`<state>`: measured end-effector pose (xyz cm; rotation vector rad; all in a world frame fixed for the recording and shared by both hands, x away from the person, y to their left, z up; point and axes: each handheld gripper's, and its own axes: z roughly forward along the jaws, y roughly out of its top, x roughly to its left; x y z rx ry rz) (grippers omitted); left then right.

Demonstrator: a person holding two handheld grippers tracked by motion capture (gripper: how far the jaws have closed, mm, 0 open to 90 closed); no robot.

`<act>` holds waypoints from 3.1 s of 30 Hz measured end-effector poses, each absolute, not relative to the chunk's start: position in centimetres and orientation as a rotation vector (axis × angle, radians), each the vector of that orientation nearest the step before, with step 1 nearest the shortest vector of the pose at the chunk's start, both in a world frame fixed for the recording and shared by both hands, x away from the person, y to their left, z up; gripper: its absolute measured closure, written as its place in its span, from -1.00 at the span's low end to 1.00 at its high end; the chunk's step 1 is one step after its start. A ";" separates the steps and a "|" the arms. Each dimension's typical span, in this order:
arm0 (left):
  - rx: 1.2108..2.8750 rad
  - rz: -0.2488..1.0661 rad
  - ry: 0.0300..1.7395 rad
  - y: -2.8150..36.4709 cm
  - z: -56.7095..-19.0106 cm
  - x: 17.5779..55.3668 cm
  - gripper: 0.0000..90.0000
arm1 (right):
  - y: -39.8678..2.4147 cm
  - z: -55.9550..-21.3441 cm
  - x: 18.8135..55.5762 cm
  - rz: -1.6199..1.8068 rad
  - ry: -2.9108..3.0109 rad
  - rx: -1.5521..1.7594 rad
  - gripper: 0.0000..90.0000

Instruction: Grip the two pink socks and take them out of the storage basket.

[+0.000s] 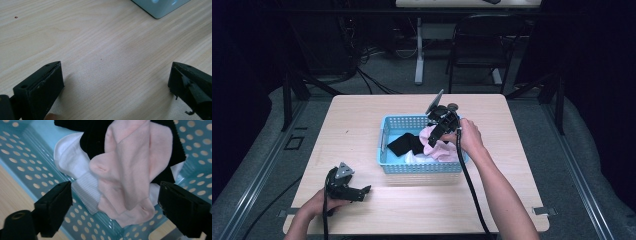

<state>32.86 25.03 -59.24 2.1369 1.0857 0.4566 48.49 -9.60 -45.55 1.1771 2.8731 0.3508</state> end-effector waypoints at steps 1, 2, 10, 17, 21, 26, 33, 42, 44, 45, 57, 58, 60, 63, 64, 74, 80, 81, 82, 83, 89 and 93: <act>2.136 0.457 1.086 25.0 -59.2 32.9 -1.00 | -9.5 -45.7 48.6 0.330 2.869 1.182 -0.63; 2.136 0.457 1.086 25.0 -59.2 32.9 -1.00 | -9.3 -46.1 48.7 0.338 2.865 1.190 -0.59; 2.137 0.457 1.086 25.0 -59.2 32.9 -1.00 | -8.9 -47.1 49.4 0.291 2.852 1.209 -0.27; 2.137 0.458 1.084 25.0 -59.2 32.9 -1.00 | -8.6 -48.3 49.9 0.251 2.789 1.233 0.08; 2.138 0.458 1.083 25.0 -59.2 32.9 -1.00 | -8.6 -48.6 50.2 0.220 2.778 1.233 0.29; 2.139 0.458 1.084 25.0 -59.2 32.9 -1.00 | -8.6 -49.0 50.3 0.235 2.768 1.262 0.72; 2.138 0.458 1.083 25.0 -59.2 32.9 -1.00 | -8.9 -48.6 50.1 0.255 2.763 1.271 0.92; 2.138 0.455 1.086 25.0 -59.2 32.9 -1.00 | -9.6 -47.2 49.3 0.334 2.770 1.278 0.93; 2.138 0.458 1.085 25.0 -59.2 32.9 -1.00 | -9.6 -46.8 49.2 0.344 2.770 1.286 0.93; 2.136 0.458 1.085 25.0 -59.2 32.9 -1.00 | -9.7 -46.3 49.0 0.359 2.766 1.283 0.93; 2.136 0.457 1.085 25.0 -59.2 32.9 -1.00 | -10.0 -42.6 47.8 0.373 2.771 1.220 0.93; 2.136 0.457 1.085 25.0 -59.2 32.9 -1.00 | -10.0 -42.5 47.7 0.395 2.767 1.218 0.93; 2.139 0.457 1.085 25.0 -59.2 32.9 -1.00 | -10.0 -42.4 47.5 0.438 2.732 1.213 0.93; 2.137 0.458 1.084 25.0 -59.2 32.9 -1.00 | -10.0 -41.5 47.2 0.444 2.731 1.201 0.93; 2.137 0.458 1.084 25.0 -59.2 32.9 -1.00 | -10.0 -41.5 47.2 0.444 2.731 1.201 0.93; 2.137 0.459 1.084 25.0 -59.2 32.9 -1.00 | -10.5 -39.4 46.6 0.488 2.729 1.192 0.93; 2.137 0.459 1.084 25.0 -59.2 32.9 -1.00 | -10.9 -38.4 46.3 0.489 2.724 1.188 0.93; 2.136 0.458 1.085 25.0 -59.2 32.9 -1.00 | -10.9 -38.3 46.2 0.502 2.726 1.199 0.93; 2.135 0.458 1.086 25.0 -59.2 32.9 -1.00 | -11.0 -38.2 46.2 0.508 2.728 1.192 0.93; 2.137 0.458 1.084 25.0 -59.2 32.9 -1.00 | -11.1 -37.9 46.1 0.494 2.733 1.188 0.93; 2.136 0.458 1.085 25.0 -59.2 32.9 -1.00 | -11.4 -36.9 45.7 0.519 2.728 1.183 0.93; 2.138 0.458 1.085 25.0 -59.2 32.9 -1.00 | -11.7 -36.1 45.5 0.527 2.720 1.184 0.92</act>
